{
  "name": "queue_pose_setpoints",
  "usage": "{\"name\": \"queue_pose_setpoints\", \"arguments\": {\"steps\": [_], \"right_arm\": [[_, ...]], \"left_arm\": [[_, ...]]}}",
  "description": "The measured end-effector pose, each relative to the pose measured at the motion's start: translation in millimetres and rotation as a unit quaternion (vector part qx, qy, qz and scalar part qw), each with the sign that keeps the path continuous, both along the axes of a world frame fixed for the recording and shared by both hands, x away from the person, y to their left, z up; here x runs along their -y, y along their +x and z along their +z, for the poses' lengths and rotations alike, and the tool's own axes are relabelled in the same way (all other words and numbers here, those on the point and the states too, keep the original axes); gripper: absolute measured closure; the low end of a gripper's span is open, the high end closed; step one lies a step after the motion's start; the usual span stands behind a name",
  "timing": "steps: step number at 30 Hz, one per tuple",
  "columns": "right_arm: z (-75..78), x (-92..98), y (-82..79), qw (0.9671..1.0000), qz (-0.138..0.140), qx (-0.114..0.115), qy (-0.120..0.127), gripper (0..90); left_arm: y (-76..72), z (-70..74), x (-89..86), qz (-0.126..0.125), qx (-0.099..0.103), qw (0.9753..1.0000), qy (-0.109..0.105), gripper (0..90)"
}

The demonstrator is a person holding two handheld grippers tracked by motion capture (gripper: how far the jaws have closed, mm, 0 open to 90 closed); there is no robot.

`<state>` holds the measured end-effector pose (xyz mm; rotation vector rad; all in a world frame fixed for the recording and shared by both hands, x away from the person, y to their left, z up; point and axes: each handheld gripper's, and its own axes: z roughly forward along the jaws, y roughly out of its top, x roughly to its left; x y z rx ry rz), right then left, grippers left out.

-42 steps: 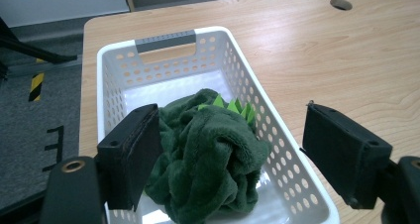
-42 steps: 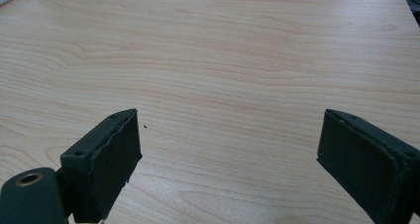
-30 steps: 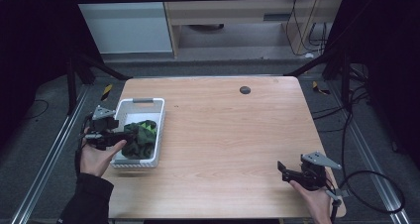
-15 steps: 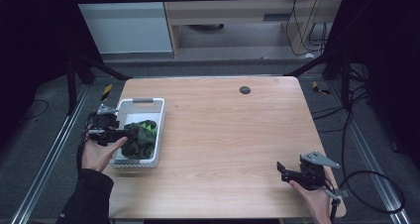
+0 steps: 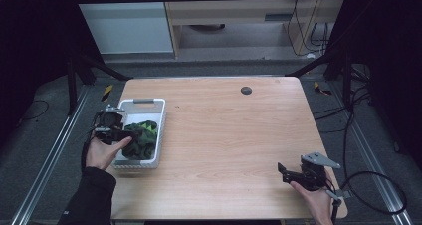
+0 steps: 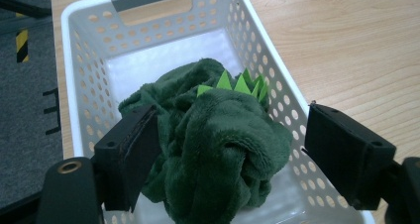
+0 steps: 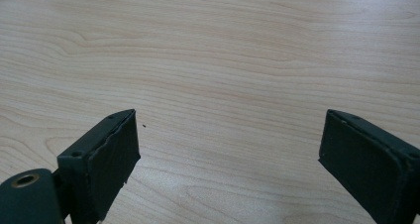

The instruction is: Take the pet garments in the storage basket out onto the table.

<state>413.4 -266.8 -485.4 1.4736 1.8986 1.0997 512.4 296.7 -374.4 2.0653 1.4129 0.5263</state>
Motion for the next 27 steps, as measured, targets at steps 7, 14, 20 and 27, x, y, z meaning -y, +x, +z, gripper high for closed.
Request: {"name": "queue_pose_setpoints", "arguments": {"steps": [7,14,20,27], "right_arm": [[0.1,-0.4,0.1,1.0000,0.000,-0.003,0.003,8.3],[0.0,-1.1,0.5,1.0000,0.002,-0.005,0.004,8.0],[-0.6,-1.2,1.2,1.0000,0.005,-0.007,0.004,7.6],[-0.9,-2.0,1.6,0.9999,0.007,-0.008,0.002,7.0]], "left_arm": [[3.2,-4.5,0.2,0.002,-0.010,0.9999,0.005,20.0],[7.3,-12.2,3.5,0.000,-0.026,0.9996,0.014,19.4],[10.5,-16.2,6.1,0.000,-0.034,0.9993,0.018,19.1],[15.6,-25.6,7.0,0.003,-0.049,0.9986,0.021,18.3]]}}
